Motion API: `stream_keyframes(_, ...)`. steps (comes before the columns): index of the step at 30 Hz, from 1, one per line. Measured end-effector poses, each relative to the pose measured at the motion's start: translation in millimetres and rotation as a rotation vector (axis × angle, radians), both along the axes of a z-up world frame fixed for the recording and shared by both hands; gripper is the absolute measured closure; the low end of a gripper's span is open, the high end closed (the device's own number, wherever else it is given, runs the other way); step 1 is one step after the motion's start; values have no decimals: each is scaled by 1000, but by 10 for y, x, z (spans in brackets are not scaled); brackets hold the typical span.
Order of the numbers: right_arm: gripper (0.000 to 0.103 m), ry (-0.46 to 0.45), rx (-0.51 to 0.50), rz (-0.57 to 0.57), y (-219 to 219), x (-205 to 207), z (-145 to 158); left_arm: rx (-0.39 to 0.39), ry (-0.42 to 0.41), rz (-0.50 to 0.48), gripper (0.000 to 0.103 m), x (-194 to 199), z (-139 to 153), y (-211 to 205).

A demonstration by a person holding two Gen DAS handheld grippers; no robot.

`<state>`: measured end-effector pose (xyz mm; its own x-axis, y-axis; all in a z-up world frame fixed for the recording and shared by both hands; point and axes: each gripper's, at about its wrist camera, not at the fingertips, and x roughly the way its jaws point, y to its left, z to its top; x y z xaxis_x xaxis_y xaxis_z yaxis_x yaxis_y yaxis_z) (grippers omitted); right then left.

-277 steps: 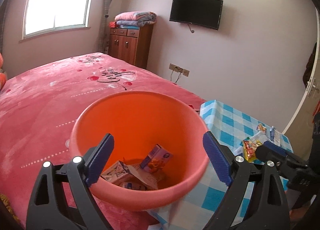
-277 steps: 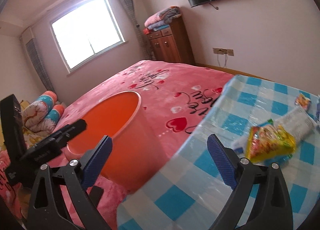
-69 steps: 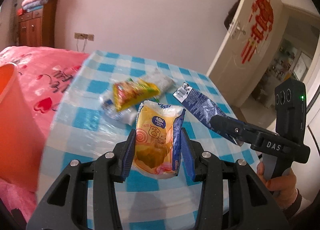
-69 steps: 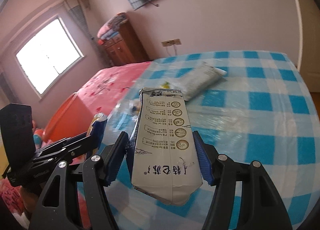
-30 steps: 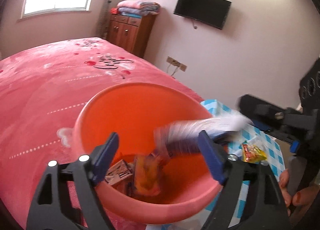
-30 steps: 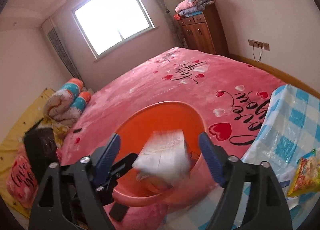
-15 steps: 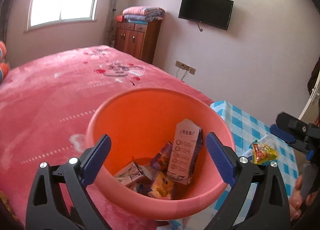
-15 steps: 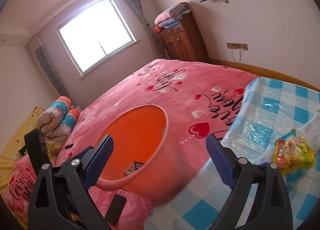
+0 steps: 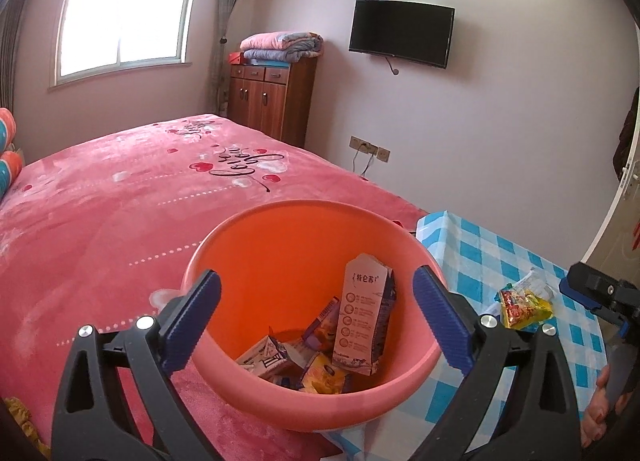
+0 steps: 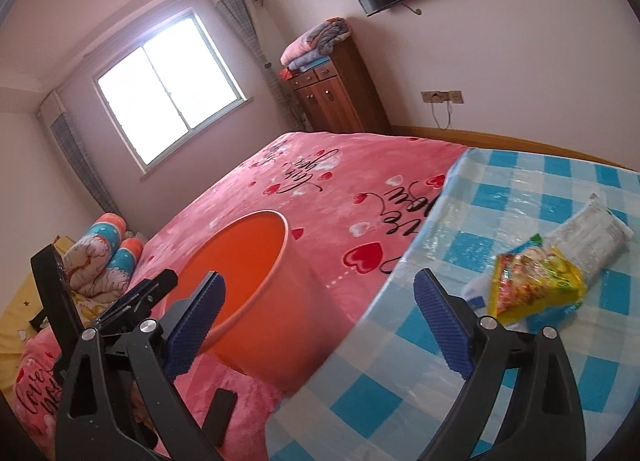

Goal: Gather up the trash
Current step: 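Withdraw both open grippers from the bucket back over the table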

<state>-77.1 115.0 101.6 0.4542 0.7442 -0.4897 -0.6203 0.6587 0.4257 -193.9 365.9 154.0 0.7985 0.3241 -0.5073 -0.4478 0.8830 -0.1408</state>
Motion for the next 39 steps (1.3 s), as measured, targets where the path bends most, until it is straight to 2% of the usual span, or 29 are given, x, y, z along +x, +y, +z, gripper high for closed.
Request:
stream_keyframes(20, 9, 24, -42, -115, -611, -100, -339, 13, 21, -72, 6, 82, -30, -387)
stream_keyframes(39, 9, 42, -21, -241, -1429, -157, -644, 78, 64, -218, 6, 325, -78, -1153)
